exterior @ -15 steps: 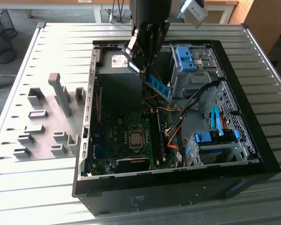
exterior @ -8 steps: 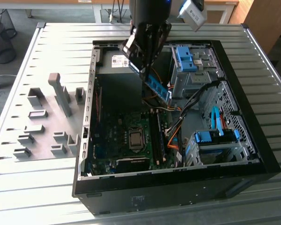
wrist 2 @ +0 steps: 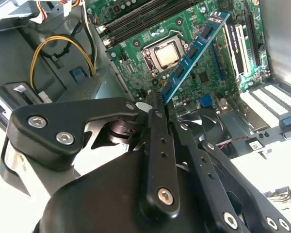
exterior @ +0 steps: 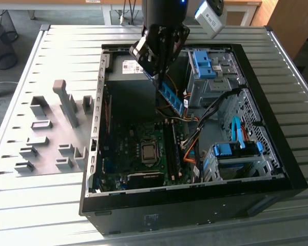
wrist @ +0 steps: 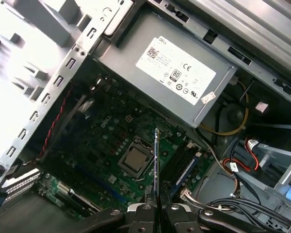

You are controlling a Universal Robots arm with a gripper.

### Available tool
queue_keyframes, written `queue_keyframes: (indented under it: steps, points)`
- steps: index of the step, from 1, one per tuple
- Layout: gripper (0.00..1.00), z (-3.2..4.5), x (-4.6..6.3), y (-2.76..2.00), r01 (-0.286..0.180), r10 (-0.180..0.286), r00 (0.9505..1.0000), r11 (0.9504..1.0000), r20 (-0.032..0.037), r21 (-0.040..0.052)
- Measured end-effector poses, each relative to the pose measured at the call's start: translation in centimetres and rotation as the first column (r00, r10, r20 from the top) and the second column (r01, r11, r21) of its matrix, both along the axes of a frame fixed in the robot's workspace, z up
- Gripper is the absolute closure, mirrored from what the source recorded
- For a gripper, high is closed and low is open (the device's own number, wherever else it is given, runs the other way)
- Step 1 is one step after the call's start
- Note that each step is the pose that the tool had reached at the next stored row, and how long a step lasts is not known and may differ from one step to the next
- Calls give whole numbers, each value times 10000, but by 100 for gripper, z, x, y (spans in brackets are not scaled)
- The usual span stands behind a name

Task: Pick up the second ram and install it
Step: 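Insert the second ram into the second slot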

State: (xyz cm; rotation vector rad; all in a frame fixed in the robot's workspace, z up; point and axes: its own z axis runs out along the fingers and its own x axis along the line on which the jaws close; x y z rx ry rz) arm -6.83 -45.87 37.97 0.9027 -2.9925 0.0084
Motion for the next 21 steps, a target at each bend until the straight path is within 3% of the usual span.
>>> queue_keyframes:
  steps: [21]
  points:
    - [86,-1,0,0,247,-247,9997,9997,1,0]
